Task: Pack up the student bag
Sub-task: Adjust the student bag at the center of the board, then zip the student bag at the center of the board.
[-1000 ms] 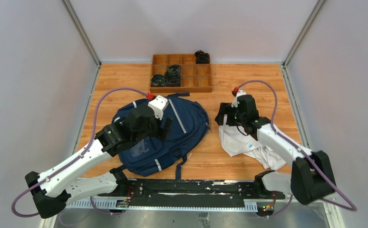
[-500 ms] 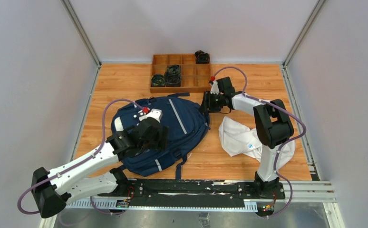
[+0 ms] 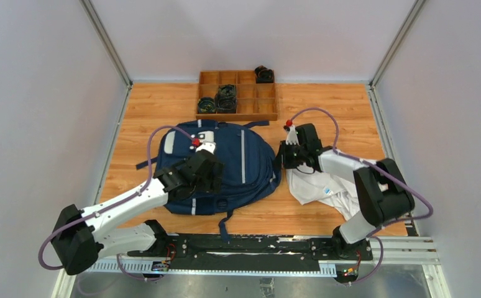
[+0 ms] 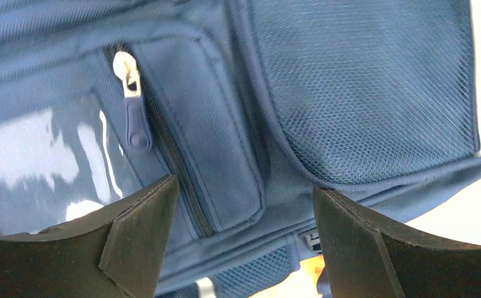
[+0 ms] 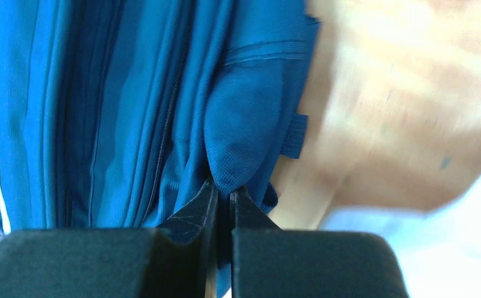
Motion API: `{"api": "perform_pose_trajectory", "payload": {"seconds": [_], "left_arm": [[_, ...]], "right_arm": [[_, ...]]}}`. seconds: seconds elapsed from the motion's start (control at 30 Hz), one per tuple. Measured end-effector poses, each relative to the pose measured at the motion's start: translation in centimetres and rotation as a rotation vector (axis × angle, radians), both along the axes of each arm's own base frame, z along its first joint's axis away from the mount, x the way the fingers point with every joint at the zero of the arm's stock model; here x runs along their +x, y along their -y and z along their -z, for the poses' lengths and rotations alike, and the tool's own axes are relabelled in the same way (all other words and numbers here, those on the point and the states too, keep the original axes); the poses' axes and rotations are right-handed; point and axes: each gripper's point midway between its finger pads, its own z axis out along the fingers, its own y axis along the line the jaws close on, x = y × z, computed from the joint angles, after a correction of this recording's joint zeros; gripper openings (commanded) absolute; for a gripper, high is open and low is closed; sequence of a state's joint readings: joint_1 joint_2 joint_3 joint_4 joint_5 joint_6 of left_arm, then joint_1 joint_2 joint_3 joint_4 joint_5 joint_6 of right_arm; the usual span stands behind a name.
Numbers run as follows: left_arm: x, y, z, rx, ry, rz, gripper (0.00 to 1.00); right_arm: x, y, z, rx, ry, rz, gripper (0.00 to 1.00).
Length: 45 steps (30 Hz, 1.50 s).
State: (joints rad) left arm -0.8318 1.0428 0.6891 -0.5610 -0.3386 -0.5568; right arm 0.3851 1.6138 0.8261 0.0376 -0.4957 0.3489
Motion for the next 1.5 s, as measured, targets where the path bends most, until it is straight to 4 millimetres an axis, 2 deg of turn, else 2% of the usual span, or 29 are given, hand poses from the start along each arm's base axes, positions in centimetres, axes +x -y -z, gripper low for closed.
{"api": "perform_pose_trajectory", "payload": {"seconds": [0.1,0.2,0.4,0.43,0.47,0.5,0.53,0.6,0.67,0.7,0.77,0.83,0.9,0.97,1.03,1.17,1.33,1.4,1.5], "left_arm": [[1.4,-0.6,0.3,0.060,-0.021,0.004,0.84],[2.7,-1.1,0.9,0.126,-0.046,0.014,0.84],[3.3,-1.3,1.0,0.223,-0.090,0.085,0.83],[3.4,-1.3,0.8,0.226,-0.087,0.090,0.83],[3.5,-1.2,0.6,0.226,-0.082,0.094,0.81],[3.7,-1.1,0.2,0.223,-0.077,0.101,0.79],[3.9,-0.8,-0.3,0.211,-0.066,0.105,0.78],[5.4,1.0,-2.8,0.138,0.003,0.118,0.78],[6.6,3.0,-7.1,0.045,0.120,0.142,0.79],[6.5,3.6,-8.6,0.019,0.160,0.157,0.80],[4.9,5.4,-12.4,-0.045,0.248,0.229,0.79],[2.4,7.1,-14.4,-0.082,0.280,0.317,0.79],[-0.2,8.8,-15.1,-0.093,0.287,0.401,0.78],[-3.1,10.3,-14.4,-0.083,0.265,0.482,0.78],[-5.8,11.3,-12.8,-0.062,0.230,0.544,0.78],[-9.2,12.2,-9.5,0.011,0.168,0.614,0.78],[-10.9,13.6,-5.4,0.141,0.127,0.646,0.81],[-10.8,13.8,-3.9,0.193,0.115,0.632,0.84],[-10.4,13.7,-3.0,0.214,0.121,0.605,0.84]], "right_arm": [[-3.6,0.5,0.0,-0.008,0.007,0.009,0.00],[-7.0,0.2,-0.2,-0.012,0.027,0.011,0.00],[-11.7,-1.9,-3.8,0.000,0.197,-0.064,0.02],[-12.2,-2.0,-4.1,-0.004,0.208,-0.074,0.16],[-12.6,-1.9,-4.1,-0.012,0.211,-0.079,0.35],[-12.9,-1.7,-4.0,-0.026,0.211,-0.078,0.49],[-13.1,-1.4,-3.8,-0.040,0.205,-0.077,0.57],[-13.6,-1.1,-3.4,-0.069,0.198,-0.094,0.65],[-13.8,-1.0,-3.3,-0.084,0.196,-0.101,0.67],[-13.7,-0.9,-3.4,-0.093,0.199,-0.097,0.68],[-13.3,-0.8,-3.9,-0.105,0.208,-0.079,0.69],[-12.8,-0.7,-4.7,-0.107,0.223,-0.056,0.69],[-12.4,-0.2,-5.4,-0.113,0.241,-0.019,0.69],[-12.2,0.6,-5.9,-0.121,0.260,0.023,0.70],[-12.0,1.9,-6.7,-0.136,0.288,0.076,0.70],[-11.6,4.5,-8.5,-0.152,0.361,0.177,0.70],[-11.7,6.1,-9.5,-0.159,0.402,0.230,0.69],[-11.9,6.3,-9.4,-0.166,0.395,0.229,0.69],[-12.4,6.0,-8.8,-0.160,0.365,0.212,0.66]]}}
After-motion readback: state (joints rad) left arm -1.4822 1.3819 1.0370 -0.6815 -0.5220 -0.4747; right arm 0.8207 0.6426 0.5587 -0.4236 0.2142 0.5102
